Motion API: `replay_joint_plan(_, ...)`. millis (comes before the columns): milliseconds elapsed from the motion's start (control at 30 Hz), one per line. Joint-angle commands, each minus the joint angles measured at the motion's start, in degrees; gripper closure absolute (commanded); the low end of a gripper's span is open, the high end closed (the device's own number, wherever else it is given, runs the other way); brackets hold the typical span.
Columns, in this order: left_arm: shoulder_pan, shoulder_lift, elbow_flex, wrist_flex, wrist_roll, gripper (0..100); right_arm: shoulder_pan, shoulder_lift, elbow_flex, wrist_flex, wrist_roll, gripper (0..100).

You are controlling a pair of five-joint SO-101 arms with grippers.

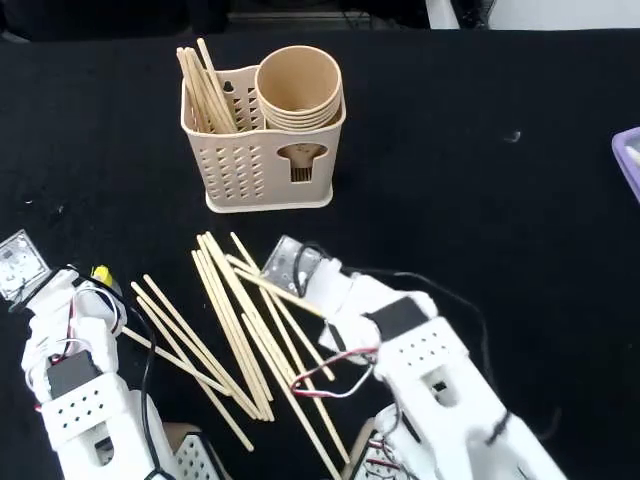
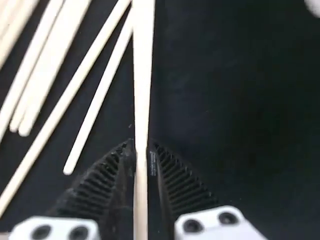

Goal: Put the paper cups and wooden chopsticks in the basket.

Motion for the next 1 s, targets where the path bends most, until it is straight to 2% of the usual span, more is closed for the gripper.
replay_joint_plan(0,0.57,-0.7,-2.59,-0.88,-0.62,81,0.97,9.27,-3.91,-0.97,2.99,98.7)
replay_joint_plan(133,0.57,-0.7,-2.59,-0.88,-0.62,81,1.32,21.58,-9.89,-0.35,3.16,96.7)
replay_joint_plan(333,0.57,-0.7,-2.59,-0.97,-0.62,81,0.09,34.07,-22.37,5.54,3.08,79.1)
replay_joint_plan(567,0.57,-0.7,-2.59,-0.97,-0.62,81,-5.71,36.7,-28.18,4.4,2.99,81.5)
replay_joint_plan(800,0.57,-0.7,-2.59,-0.97,-0.62,81,-5.63,44.97,-28.26,-5.01,2.9,81.5)
replay_joint_plan(967,0.57,-0.7,-2.59,-0.97,-0.62,81,-5.54,47.52,-31.16,-1.85,2.9,84.0)
